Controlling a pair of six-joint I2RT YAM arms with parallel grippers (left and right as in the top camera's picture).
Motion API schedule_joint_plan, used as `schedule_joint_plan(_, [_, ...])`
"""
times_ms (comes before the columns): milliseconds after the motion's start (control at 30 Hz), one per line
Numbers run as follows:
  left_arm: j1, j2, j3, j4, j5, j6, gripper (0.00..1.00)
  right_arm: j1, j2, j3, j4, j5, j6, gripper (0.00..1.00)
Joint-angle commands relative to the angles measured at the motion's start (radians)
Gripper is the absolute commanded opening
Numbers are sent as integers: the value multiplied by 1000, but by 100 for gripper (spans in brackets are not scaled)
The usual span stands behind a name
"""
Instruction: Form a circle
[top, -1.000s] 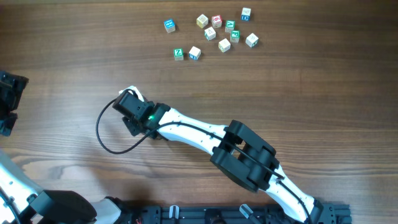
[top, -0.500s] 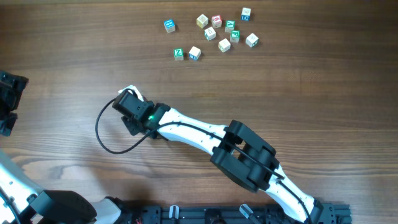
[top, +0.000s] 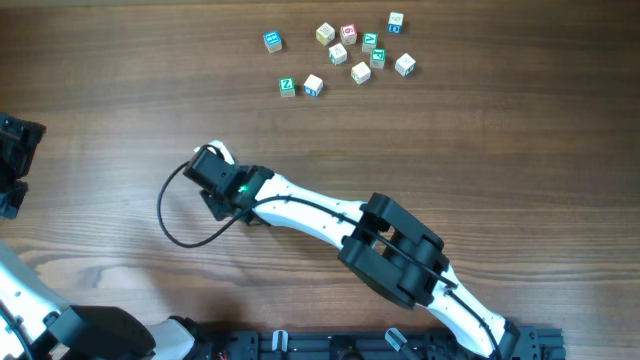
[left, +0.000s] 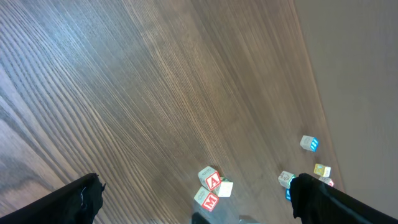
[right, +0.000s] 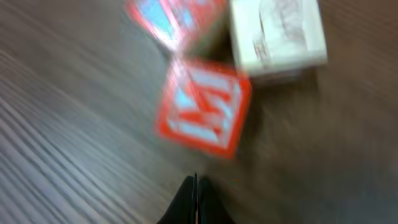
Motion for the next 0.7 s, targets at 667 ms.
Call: schedule_joint_plan(667, [3,0,1,-61,-22,20,100,-344,-196,-8,-67,-142,-45,4])
